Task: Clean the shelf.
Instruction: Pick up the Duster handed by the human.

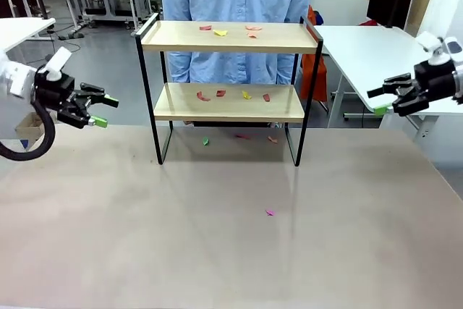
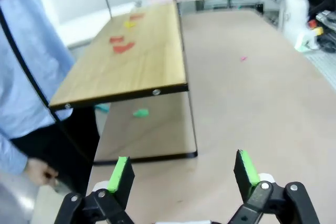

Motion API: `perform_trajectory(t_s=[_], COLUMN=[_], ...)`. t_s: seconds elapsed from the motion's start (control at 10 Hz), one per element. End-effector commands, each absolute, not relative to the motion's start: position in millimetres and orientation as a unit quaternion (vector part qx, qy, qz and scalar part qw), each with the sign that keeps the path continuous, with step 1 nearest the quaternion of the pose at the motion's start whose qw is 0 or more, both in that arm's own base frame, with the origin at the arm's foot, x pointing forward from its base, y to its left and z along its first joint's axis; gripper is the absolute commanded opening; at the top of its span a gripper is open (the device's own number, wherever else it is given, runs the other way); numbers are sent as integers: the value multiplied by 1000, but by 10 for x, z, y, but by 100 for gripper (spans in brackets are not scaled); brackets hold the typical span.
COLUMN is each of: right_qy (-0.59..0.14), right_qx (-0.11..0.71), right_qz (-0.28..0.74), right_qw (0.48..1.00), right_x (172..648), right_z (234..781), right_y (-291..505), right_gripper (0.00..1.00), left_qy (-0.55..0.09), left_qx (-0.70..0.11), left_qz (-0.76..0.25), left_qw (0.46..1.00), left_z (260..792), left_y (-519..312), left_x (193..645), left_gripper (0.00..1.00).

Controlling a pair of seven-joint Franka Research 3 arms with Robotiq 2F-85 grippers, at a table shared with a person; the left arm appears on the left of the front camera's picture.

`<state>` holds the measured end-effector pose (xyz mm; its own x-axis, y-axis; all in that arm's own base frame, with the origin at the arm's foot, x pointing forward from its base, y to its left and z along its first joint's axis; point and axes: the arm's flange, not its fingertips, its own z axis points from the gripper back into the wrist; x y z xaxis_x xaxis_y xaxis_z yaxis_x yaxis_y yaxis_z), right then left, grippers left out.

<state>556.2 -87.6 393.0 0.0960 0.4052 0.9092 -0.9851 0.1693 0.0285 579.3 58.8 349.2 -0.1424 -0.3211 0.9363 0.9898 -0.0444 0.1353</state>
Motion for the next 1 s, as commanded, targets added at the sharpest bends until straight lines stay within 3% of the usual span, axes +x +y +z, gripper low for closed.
perform_trajectory(t_s=[0.0,0.1,0.2,0.3,0.4,0.6,0.9], right_qy=[-448,-406,-406,-406,-418,-451,-516], right_qx=[392,358,358,358,372,433,439], right_qz=[538,536,536,536,540,507,499], right_qw=[597,648,648,648,630,594,540], right_x=[5738,5562,5562,5562,5629,6066,6311], right_z=[3937,3930,3930,3930,3843,3642,3385], right_y=[-885,-876,-876,-876,-927,-1103,-1158], right_gripper=[100,100,100,100,100,100,100], left_qy=[-481,-454,-457,-457,-461,-525,-550], left_qx=[-411,-465,-398,-398,-427,-411,-425], left_qz=[-593,-572,-607,-607,-597,-560,-539], left_qw=[498,500,515,515,499,491,475], left_z=[3549,3666,3451,3451,3493,3428,3238], left_y=[699,658,666,666,713,819,946], left_x=[5671,5611,5735,5735,5651,5912,6046], left_gripper=[100,100,100,100,100,100,100])
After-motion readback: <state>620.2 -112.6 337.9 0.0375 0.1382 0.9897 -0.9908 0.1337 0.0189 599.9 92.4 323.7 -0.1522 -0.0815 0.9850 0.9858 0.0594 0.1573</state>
